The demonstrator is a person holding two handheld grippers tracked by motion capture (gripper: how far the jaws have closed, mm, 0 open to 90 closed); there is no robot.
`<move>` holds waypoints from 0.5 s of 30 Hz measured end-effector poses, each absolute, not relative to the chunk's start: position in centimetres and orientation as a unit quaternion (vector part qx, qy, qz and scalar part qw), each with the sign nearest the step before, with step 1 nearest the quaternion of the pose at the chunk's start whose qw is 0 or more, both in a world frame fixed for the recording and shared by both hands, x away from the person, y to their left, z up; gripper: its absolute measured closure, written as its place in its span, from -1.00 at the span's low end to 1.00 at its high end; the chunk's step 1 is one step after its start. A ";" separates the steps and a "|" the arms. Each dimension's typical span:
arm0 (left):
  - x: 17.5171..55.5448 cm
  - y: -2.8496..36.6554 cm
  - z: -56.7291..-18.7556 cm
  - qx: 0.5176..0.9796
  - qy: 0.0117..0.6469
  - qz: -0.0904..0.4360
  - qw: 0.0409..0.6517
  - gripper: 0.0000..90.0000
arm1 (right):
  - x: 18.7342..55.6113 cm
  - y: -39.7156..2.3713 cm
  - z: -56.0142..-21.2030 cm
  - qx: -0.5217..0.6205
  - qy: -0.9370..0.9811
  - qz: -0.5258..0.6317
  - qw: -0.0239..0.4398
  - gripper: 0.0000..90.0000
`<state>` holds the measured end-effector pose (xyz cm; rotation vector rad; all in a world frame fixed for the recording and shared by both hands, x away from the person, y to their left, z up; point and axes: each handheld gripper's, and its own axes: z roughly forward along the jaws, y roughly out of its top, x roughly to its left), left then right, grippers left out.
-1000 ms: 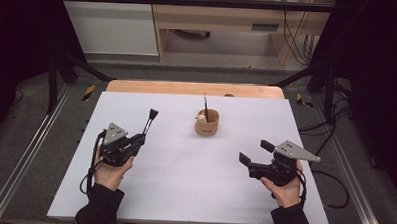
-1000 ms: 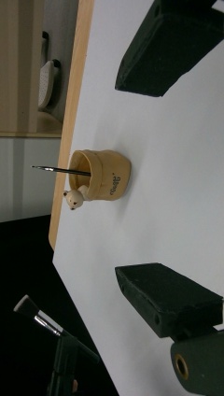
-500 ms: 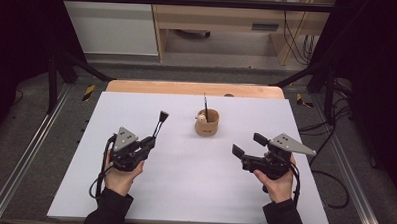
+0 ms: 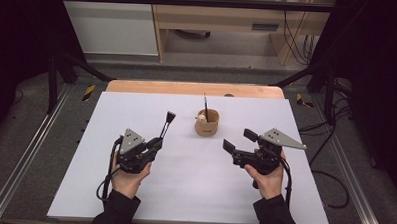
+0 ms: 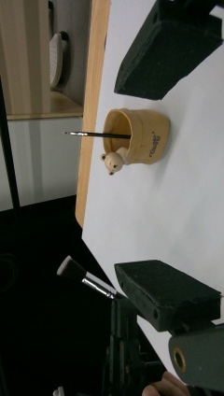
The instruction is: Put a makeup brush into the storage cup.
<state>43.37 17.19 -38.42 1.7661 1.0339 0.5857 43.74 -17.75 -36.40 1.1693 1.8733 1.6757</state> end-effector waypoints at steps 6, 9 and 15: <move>43.2 16.3 -38.6 0.725 0.424 0.238 0.488 0.76 | 44.0 -17.1 -36.4 0.417 0.660 0.600 0.174 -0.71; 43.1 15.9 -38.8 0.723 0.423 0.235 0.493 0.76 | 44.1 -16.8 -36.5 0.418 0.659 0.602 0.167 -0.71; 42.9 15.1 -39.1 0.721 0.419 0.235 0.499 0.76 | 44.3 -16.1 -36.7 0.419 0.659 0.605 0.155 -0.71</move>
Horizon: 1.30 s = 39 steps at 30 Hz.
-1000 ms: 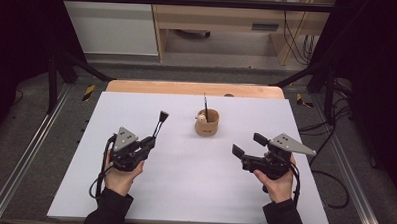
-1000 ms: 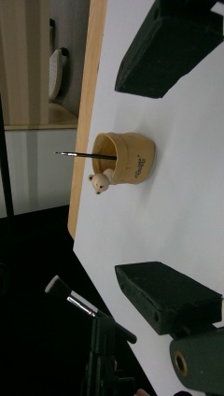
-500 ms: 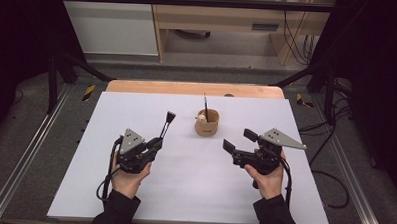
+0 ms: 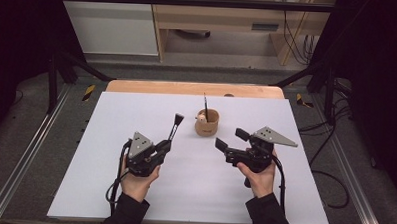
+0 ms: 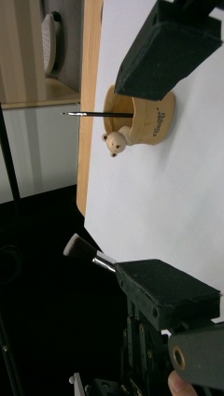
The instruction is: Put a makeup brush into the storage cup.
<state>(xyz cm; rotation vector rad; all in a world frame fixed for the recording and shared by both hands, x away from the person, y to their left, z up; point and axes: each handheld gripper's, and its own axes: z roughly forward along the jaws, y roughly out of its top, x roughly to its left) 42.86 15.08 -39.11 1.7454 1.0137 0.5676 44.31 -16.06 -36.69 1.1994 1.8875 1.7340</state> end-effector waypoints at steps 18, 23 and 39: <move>42.5 13.0 -40.0 0.725 0.409 0.221 0.509 0.76 | 45.0 -13.1 -37.8 0.421 0.661 0.612 0.111 -0.68; 42.2 12.3 -40.1 0.726 0.404 0.219 0.511 0.76 | 45.1 -12.7 -38.0 0.422 0.662 0.610 0.104 -0.68; 41.5 10.4 -40.1 0.728 0.392 0.213 0.520 0.76 | 45.3 -11.5 -38.7 0.424 0.659 0.615 0.082 -0.61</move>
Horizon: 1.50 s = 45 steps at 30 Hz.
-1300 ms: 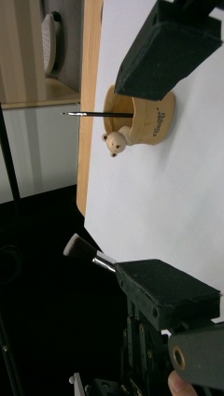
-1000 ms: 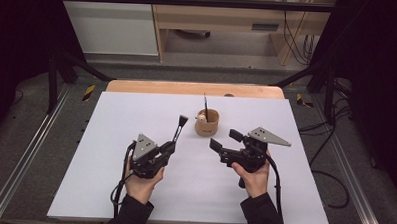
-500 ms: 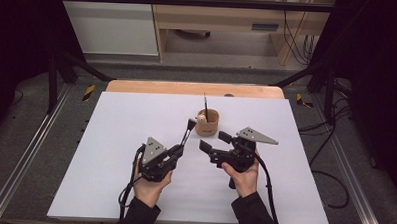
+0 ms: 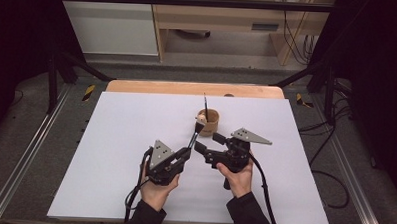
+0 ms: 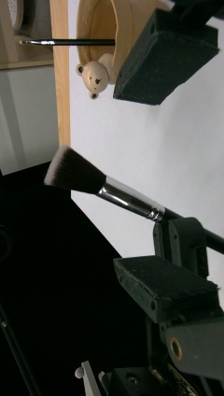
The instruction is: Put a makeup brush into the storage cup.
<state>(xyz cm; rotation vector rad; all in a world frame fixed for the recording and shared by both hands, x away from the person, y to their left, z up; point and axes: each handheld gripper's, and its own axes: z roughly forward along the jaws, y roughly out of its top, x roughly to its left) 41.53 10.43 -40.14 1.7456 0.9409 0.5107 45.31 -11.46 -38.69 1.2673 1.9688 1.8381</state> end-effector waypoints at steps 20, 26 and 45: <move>40.7 9.5 -39.8 0.728 0.379 0.212 0.530 0.76 | 45.7 -11.0 -39.4 0.440 0.652 0.617 0.038 -0.09; 40.6 9.3 -39.8 0.728 0.377 0.213 0.531 0.76 | 45.8 -11.0 -39.5 0.445 0.644 0.622 0.020 0.07; 40.5 9.1 -39.8 0.726 0.377 0.215 0.533 0.76 | 46.0 -11.2 -39.8 0.446 0.626 0.640 -0.013 0.62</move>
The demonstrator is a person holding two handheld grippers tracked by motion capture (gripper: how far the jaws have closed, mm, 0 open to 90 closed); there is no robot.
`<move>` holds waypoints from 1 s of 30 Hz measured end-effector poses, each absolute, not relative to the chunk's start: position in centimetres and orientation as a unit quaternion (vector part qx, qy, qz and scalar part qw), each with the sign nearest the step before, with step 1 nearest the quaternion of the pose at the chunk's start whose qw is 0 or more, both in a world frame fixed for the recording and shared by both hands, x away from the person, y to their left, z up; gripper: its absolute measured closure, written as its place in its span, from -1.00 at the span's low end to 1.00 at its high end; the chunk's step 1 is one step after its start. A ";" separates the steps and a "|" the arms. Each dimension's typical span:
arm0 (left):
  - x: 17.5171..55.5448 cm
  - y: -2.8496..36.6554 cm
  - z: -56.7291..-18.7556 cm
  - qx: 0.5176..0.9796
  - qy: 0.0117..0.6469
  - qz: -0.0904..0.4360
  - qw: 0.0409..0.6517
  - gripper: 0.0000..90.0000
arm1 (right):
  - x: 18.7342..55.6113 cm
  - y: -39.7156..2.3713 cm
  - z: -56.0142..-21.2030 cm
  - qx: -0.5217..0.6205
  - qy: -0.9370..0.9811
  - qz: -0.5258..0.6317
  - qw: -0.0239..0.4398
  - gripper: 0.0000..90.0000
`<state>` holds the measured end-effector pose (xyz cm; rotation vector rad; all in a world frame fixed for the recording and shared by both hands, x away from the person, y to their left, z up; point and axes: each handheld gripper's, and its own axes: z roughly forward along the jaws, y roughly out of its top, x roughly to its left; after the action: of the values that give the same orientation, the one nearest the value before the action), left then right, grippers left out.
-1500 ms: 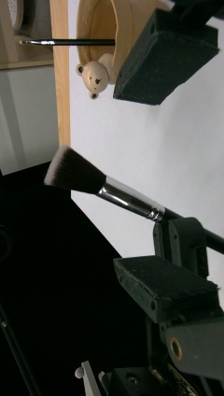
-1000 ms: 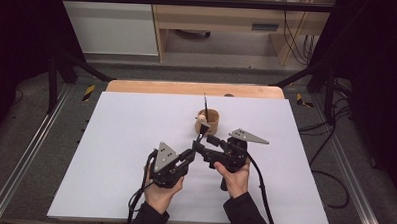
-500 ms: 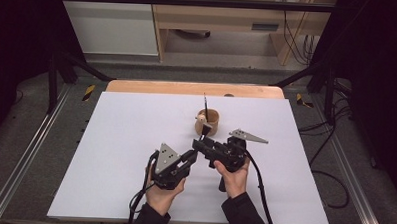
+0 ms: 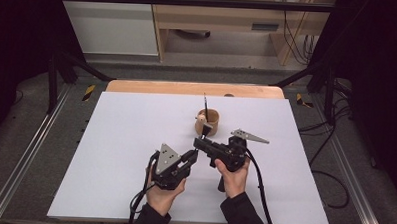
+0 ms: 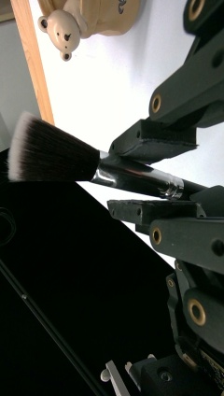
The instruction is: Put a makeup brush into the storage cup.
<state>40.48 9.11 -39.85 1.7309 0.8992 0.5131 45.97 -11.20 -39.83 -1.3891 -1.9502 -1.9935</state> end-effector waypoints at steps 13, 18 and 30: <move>40.4 9.1 -39.8 0.729 0.374 0.218 0.531 0.76 | 46.0 -11.3 -39.8 -0.439 -0.619 -0.649 0.039 0.72; 40.4 9.0 -39.7 0.729 0.371 0.215 0.533 0.75 | 46.0 -11.5 -39.9 -0.429 -0.621 -0.654 0.040 0.72; 41.0 10.0 -38.6 0.750 0.342 0.200 0.530 0.30 | 45.8 -12.3 -39.4 -0.419 -0.622 -0.662 -0.004 0.72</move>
<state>41.01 10.00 -38.60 1.7902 0.8157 0.4782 45.75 -12.32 -39.42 -1.3205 -1.9579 -2.0849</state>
